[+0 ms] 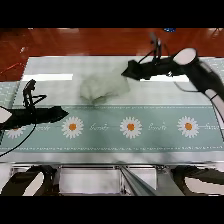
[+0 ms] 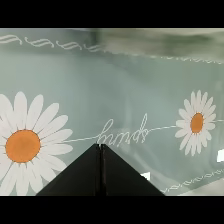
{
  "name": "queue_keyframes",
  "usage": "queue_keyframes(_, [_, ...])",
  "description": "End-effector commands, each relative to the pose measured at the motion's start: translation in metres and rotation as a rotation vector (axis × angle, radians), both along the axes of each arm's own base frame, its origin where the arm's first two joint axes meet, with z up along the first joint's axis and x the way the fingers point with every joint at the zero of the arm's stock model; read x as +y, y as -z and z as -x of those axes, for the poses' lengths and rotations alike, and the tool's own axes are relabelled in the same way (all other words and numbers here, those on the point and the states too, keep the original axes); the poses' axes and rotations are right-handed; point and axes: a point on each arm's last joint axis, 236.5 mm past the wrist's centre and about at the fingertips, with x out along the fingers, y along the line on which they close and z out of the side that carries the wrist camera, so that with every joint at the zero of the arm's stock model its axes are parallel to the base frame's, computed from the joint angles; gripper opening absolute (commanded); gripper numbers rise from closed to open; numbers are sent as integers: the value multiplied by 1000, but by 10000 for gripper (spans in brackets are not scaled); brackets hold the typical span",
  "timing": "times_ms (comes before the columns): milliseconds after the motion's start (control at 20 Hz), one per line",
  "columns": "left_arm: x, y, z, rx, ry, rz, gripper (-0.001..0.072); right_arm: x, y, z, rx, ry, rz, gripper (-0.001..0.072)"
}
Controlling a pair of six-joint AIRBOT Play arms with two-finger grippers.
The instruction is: Fold the shirts.
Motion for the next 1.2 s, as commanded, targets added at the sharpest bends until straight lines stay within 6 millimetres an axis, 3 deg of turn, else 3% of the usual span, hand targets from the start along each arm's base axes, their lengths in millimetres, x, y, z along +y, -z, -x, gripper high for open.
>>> queue_keyframes(0, [0, 3, 2, 8, 1, 0, 25, -47, -65, -23, -95, 50, 93, 23])
queue_keyframes(350, [0, 3, 2, 8, 1, 0, 25, -183, -154, -38, -173, 300, 117, 24])
queue_keyframes(550, [0, 3, 2, 9, 2, 0, 25, -273, -185, -18, -170, 486, 137, 23])
queue_keyframes(750, [0, 3, 2, 7, 4, -1, 25, -342, -188, 24, -114, 615, 187, 23])
queue_keyframes(900, [0, 3, 2, 7, 3, -1, 25, -365, -180, 56, -28, 661, 202, 23])
queue_keyframes(1150, [0, 3, 2, 7, 4, -1, 25, -392, -146, 108, 149, 814, 191, 23])
